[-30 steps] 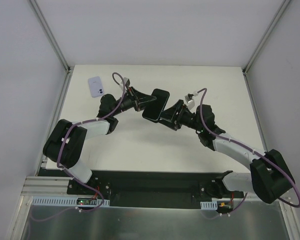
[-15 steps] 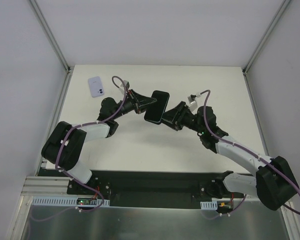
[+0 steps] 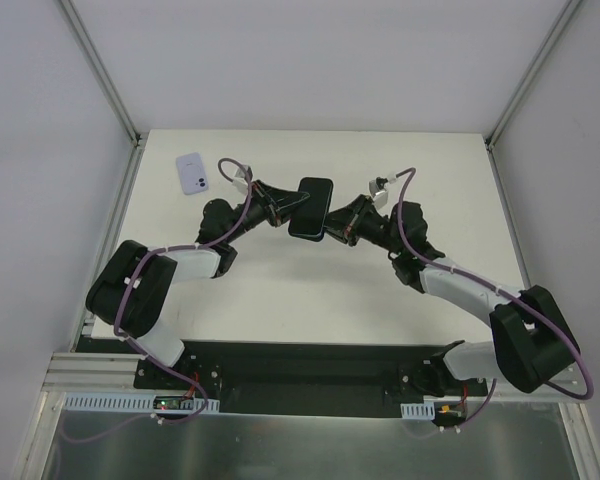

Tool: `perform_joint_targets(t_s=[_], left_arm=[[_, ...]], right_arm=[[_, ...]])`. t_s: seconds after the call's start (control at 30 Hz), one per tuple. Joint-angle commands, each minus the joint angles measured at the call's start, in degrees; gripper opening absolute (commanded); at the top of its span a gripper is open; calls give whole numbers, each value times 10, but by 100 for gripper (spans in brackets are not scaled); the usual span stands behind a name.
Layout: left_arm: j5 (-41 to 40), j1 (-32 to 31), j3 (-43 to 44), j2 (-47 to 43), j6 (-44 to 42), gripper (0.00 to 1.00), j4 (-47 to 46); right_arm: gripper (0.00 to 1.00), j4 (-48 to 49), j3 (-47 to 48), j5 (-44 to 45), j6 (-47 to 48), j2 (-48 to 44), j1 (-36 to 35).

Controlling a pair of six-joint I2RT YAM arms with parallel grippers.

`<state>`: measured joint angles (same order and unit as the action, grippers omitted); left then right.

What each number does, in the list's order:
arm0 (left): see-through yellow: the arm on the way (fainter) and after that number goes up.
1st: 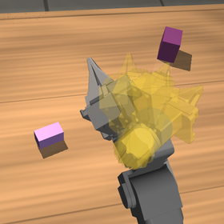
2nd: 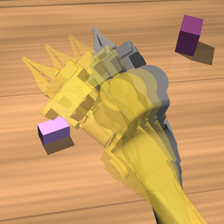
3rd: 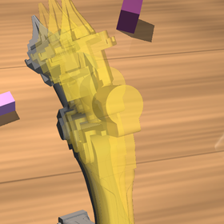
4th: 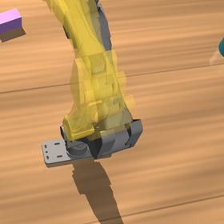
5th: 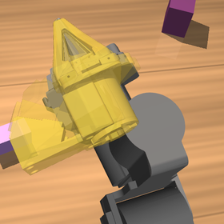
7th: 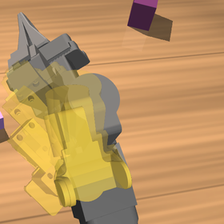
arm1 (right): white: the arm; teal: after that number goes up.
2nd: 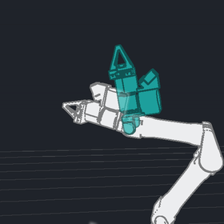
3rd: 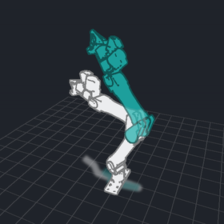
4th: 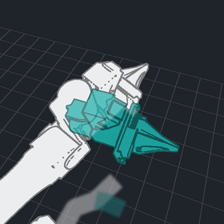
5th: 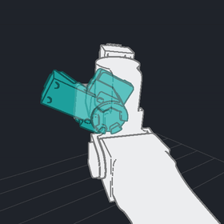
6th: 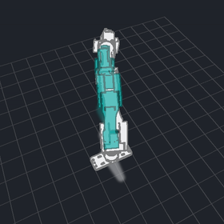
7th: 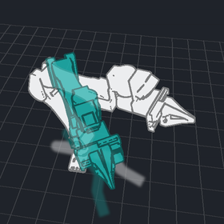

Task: Take the phone out of the phone case
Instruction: Remove the phone case from the phone.

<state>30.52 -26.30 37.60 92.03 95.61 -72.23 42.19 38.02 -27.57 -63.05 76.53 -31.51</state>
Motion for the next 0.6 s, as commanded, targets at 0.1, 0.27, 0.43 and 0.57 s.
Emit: perform_joint_targets(t_s=[0.1, 0.27, 0.43, 0.57], left_arm=[[178, -77, -9, -19, -52, 1, -7], [180, -67, -13, -50, -98, 54, 70], [204, -22, -21, -89, -142, 99, 132], [224, 28, -38, -137, -173, 99, 191]], right_arm=[[2, -8, 76, 75, 61, -44, 11], [1, -413, 160, 150, 245, -108, 11], [1, -626, 216, 191, 367, -117, 21], [1, -740, 240, 234, 426, -91, 16]])
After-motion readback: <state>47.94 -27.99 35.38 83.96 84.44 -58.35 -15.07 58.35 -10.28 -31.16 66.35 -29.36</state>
